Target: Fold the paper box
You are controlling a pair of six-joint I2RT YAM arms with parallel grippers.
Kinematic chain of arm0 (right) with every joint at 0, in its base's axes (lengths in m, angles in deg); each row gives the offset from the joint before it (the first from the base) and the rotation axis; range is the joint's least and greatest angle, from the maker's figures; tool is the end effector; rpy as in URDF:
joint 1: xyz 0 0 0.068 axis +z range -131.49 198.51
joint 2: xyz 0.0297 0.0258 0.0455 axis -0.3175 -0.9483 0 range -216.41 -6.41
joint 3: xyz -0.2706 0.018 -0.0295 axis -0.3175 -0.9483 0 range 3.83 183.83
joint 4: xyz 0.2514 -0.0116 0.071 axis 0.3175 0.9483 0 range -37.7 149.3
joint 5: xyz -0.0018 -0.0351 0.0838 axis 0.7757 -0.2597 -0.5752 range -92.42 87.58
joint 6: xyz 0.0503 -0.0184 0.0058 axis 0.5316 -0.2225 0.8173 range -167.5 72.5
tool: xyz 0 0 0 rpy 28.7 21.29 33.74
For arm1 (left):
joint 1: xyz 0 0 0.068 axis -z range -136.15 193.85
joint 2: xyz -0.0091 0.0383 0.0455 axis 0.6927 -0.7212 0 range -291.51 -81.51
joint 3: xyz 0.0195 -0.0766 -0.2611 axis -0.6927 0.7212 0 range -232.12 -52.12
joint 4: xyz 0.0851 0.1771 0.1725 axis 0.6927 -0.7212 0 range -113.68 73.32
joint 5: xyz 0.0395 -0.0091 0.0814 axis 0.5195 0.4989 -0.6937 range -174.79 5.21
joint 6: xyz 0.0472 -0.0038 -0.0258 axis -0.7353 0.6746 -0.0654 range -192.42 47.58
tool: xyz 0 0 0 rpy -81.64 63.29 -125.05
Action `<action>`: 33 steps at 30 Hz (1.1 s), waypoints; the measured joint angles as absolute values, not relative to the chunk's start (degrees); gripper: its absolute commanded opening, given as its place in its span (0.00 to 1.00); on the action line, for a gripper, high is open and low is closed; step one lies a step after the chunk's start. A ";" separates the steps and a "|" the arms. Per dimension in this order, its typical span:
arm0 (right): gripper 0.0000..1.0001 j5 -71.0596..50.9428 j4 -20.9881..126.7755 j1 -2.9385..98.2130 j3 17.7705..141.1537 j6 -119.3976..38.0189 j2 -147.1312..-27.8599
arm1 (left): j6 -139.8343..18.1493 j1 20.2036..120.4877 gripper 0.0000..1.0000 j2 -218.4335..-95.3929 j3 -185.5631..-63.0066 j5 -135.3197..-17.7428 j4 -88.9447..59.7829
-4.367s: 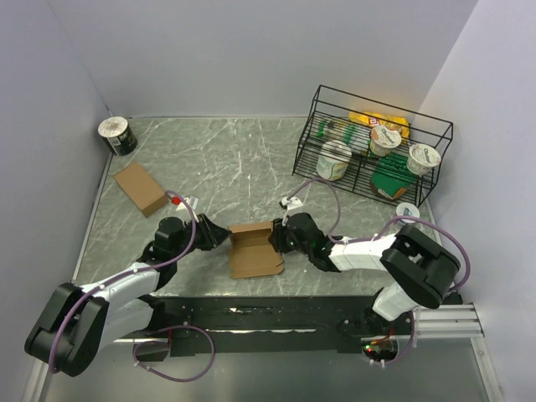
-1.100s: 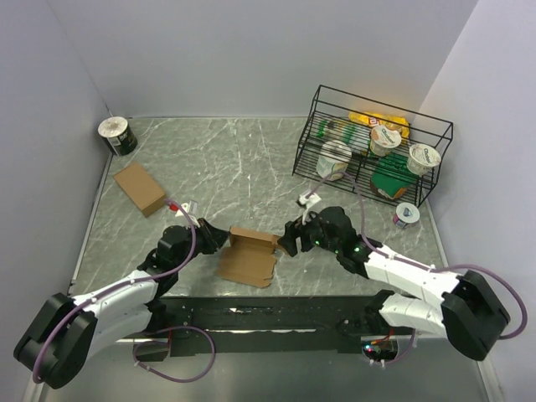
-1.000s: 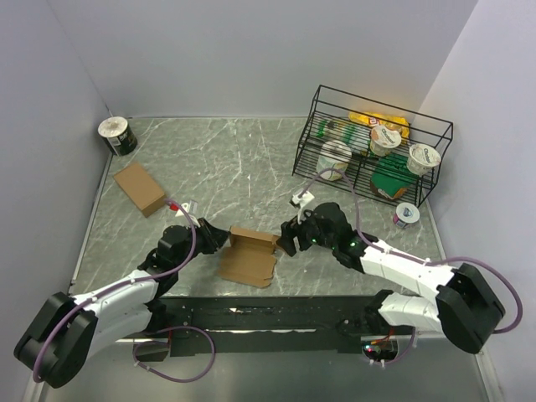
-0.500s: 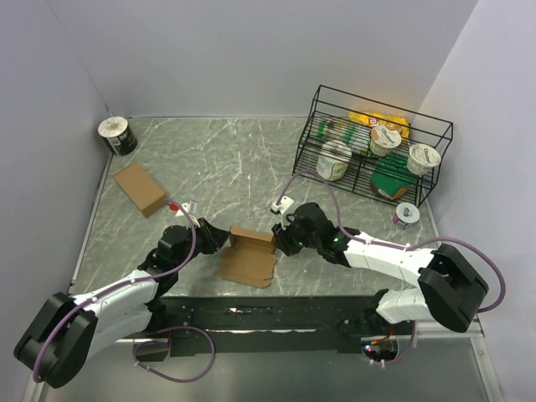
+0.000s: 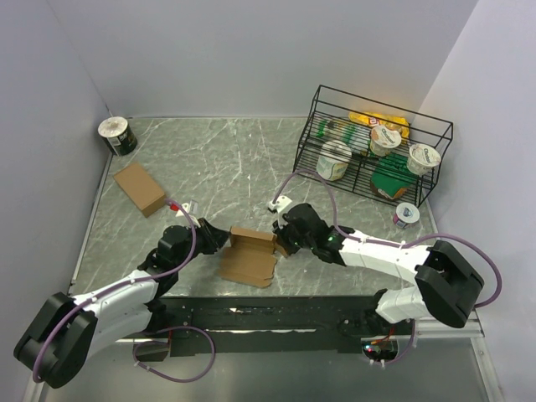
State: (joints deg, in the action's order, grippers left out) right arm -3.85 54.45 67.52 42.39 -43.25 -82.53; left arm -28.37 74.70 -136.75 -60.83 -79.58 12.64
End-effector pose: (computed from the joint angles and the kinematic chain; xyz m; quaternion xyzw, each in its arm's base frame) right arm 0.1775 0.2057 0.1980 -0.3495 0.8350 0.2006 0.3747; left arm 0.1581 -0.0982 0.1614 -0.0657 0.8019 -0.3895 0.4483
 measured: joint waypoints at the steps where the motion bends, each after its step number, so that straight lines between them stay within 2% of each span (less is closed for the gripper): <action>1: 0.00 -3.65 54.49 67.66 42.39 -43.12 -82.53 | -28.37 74.70 0.18 -136.71 -60.80 -79.58 12.59; 19: 0.00 8.43 61.75 70.78 50.35 -32.89 -88.70 | -26.14 77.04 0.17 -138.15 -58.84 -80.85 18.30; 25: 0.03 13.22 63.15 71.92 51.51 -29.55 -89.74 | -25.31 77.76 0.18 -140.79 -58.81 -81.22 21.66; 27: 0.03 14.34 63.24 72.03 51.51 -28.67 -89.74 | -24.83 77.95 0.27 -141.38 -58.60 -81.15 22.67; 28: 0.03 14.73 63.13 72.05 51.49 -28.50 -89.74 | -24.59 78.06 0.37 -141.41 -58.36 -81.11 22.97; 29: 0.02 15.08 62.95 72.07 51.44 -28.46 -89.74 | -24.59 78.13 0.54 -141.32 -58.18 -81.04 23.08; 31: 0.01 15.34 62.19 72.25 51.12 -28.76 -89.66 | -24.30 78.50 0.68 -140.99 -58.03 -80.69 21.95; 32: 0.00 15.36 61.82 72.38 50.92 -29.13 -89.59 | -24.52 78.70 0.80 -140.51 -57.92 -80.56 20.96; 33: 0.00 15.43 61.29 72.53 50.59 -29.68 -89.48 | -24.72 78.85 0.84 -139.92 -57.90 -80.54 19.91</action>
